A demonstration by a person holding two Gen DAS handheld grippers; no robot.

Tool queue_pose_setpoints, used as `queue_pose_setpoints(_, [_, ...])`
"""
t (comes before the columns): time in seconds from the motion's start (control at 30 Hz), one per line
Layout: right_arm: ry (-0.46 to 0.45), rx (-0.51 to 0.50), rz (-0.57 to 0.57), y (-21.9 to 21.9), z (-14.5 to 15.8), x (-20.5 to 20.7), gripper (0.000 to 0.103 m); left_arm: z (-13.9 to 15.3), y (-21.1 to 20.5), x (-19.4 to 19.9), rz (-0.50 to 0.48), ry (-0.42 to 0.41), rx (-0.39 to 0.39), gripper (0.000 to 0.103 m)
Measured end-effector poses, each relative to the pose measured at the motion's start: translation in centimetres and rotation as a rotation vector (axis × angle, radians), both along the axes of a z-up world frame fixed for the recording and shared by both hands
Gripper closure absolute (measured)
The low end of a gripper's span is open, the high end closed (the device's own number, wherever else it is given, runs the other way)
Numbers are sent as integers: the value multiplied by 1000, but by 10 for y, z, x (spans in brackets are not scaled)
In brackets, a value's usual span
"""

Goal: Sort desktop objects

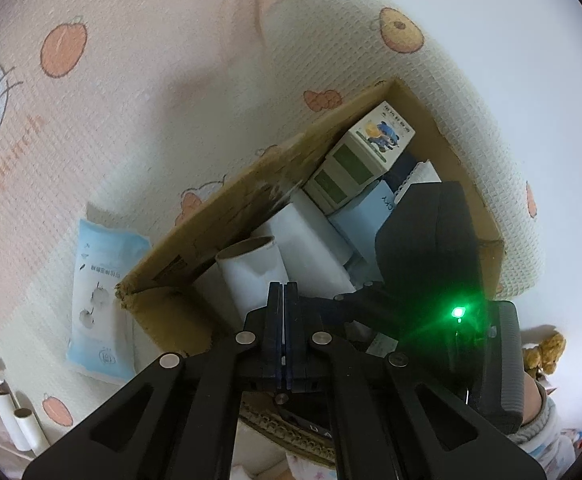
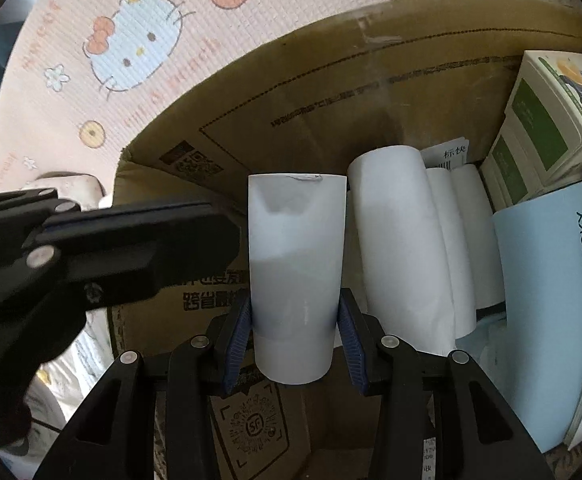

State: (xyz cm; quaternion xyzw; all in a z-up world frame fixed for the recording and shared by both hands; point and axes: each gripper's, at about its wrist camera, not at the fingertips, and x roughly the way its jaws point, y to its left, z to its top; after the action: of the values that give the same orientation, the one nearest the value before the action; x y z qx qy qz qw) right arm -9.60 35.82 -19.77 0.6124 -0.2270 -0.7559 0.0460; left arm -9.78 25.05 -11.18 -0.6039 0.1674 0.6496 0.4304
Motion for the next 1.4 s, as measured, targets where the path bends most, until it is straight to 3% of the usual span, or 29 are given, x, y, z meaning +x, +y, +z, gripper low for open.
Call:
queue_pose_setpoints(0.53, [-27, 126, -12, -2, 20, -5, 63, 16, -16, -4, 0, 8, 45, 102])
queue_pose_setpoints(0.63, [-3, 106, -15, 4, 33, 3, 63, 21, -12, 2, -28, 31, 40, 90])
queue_pose_setpoints(0.7, [20, 111, -16, 10, 44, 11, 63, 22, -8, 6, -42, 26, 39, 67])
queue_pose_setpoints(0.77, [27, 127, -16, 16, 51, 18, 63, 20, -2, 11, -57, 20, 21, 61])
queue_pose_setpoints(0.93, [-21, 205, 10, 20, 53, 28, 63, 5, 17, 21, -72, 8, -90, 61])
queue_pose_setpoints(1.07, [-33, 226, 40, 22, 45, 35, 63, -13, 24, 24, -48, -13, -152, 83])
queue_pose_setpoints(1.17, [-37, 212, 37, 27, 37, 37, 63, -22, 29, 28, -62, -6, -187, 92])
queue_pose_setpoints(1.4, [-28, 203, 39, 37, 23, 29, 63, -43, 36, 27, -61, 62, -319, 92])
